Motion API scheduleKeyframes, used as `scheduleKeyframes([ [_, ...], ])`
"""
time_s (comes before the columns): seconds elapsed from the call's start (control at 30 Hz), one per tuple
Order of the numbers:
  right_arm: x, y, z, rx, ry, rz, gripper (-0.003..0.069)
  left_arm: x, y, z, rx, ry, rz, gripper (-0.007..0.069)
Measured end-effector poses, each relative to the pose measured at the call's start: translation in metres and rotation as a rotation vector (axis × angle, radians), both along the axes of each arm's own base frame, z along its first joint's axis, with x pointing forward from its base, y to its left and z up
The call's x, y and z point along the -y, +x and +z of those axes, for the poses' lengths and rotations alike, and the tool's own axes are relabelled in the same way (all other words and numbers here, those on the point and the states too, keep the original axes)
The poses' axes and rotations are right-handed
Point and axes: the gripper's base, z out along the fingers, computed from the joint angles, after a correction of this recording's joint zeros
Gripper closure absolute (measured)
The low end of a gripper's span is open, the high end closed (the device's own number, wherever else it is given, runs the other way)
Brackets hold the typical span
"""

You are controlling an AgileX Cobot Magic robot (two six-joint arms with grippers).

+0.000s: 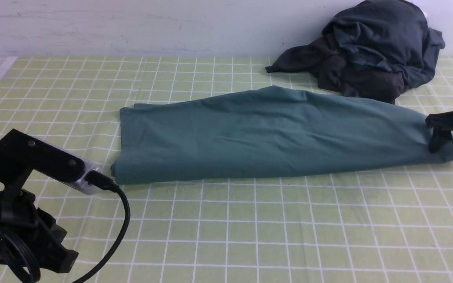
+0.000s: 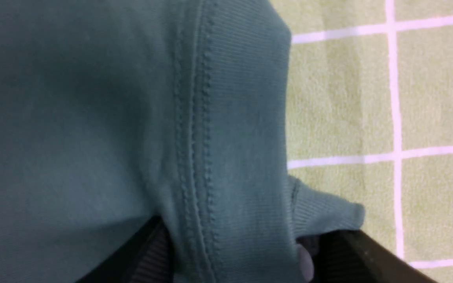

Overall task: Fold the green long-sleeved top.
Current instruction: Use the right arm to clamp the right edge of the fabric, then use the right arm to drag the right edge of the fabric to the left and folds it over the left edge

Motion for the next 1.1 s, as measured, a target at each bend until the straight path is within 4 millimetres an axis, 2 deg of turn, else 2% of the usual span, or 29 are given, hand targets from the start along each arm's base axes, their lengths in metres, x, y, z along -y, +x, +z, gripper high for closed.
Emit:
scheduleKeyframes([
  [0.13, 0.000, 0.001, 0.000, 0.005, 0.003, 0.002, 0.0291, 0.000, 0.003, -0.001, 0.009, 0.004, 0.000, 0.0587],
  [0.23, 0.000, 0.000, 0.000, -0.005, -0.010, 0.024, 0.0446, 0.000, 0.004, -0.002, 0.002, 0.020, -0.004, 0.0587],
  [0.37, 0.006, -0.006, 0.010, -0.030, -0.084, 0.050, 0.0599, -0.003, -0.001, -0.005, -0.061, 0.055, -0.004, 0.0587],
  [0.47, 0.020, -0.017, 0.040, -0.027, -0.170, 0.040, 0.0649, -0.007, -0.006, -0.008, -0.124, 0.091, 0.025, 0.0587],
  [0.53, 0.029, -0.029, 0.083, 0.042, -0.209, 0.008, 0.0653, -0.009, -0.006, -0.008, -0.124, 0.092, 0.058, 0.0587],
  [0.63, 0.021, -0.045, 0.141, 0.176, -0.202, -0.013, 0.0654, -0.008, -0.001, -0.006, -0.064, 0.065, 0.087, 0.0587],
  [0.67, 0.019, -0.046, 0.145, 0.188, -0.199, -0.012, 0.0654, -0.008, 0.000, -0.005, -0.055, 0.059, 0.092, 0.0587],
  [0.7, 0.003, -0.054, 0.175, 0.273, -0.179, 0.002, 0.0654, -0.007, 0.002, -0.004, -0.033, 0.043, 0.106, 0.0587],
  [0.73, -0.017, -0.056, 0.191, 0.333, -0.156, 0.033, 0.0654, -0.007, 0.003, -0.004, -0.028, 0.035, 0.113, 0.0587],
  [0.77, -0.021, -0.058, 0.197, 0.350, -0.154, 0.040, 0.0654, -0.007, 0.003, -0.004, -0.026, 0.033, 0.115, 0.0587],
  [0.8, -0.059, -0.059, 0.217, 0.443, -0.112, 0.113, 0.0654, -0.006, 0.003, -0.004, -0.023, 0.025, 0.121, 0.0587],
  [0.87, -0.104, -0.059, 0.231, 0.526, -0.059, 0.203, 0.0654, -0.006, 0.003, -0.004, -0.024, 0.024, 0.123, 0.0587],
  [0.93, -0.159, -0.058, 0.236, 0.600, 0.024, 0.309, 0.0654, -0.006, 0.003, -0.004, -0.025, 0.021, 0.125, 0.0587],
  [0.97, -0.165, -0.057, 0.236, 0.611, 0.032, 0.319, 0.0654, -0.006, 0.003, -0.004, -0.025, 0.020, 0.125, 0.0587],
  [1.0, -0.209, -0.057, 0.232, 0.640, 0.096, 0.401, 0.0654, -0.006, 0.003, -0.004, -0.027, 0.014, 0.126, 0.0587],
  [1.1, -0.288, -0.058, 0.209, 0.666, 0.192, 0.548, 0.0654, -0.005, 0.003, -0.004, -0.032, 0.000, 0.129, 0.0587],
])
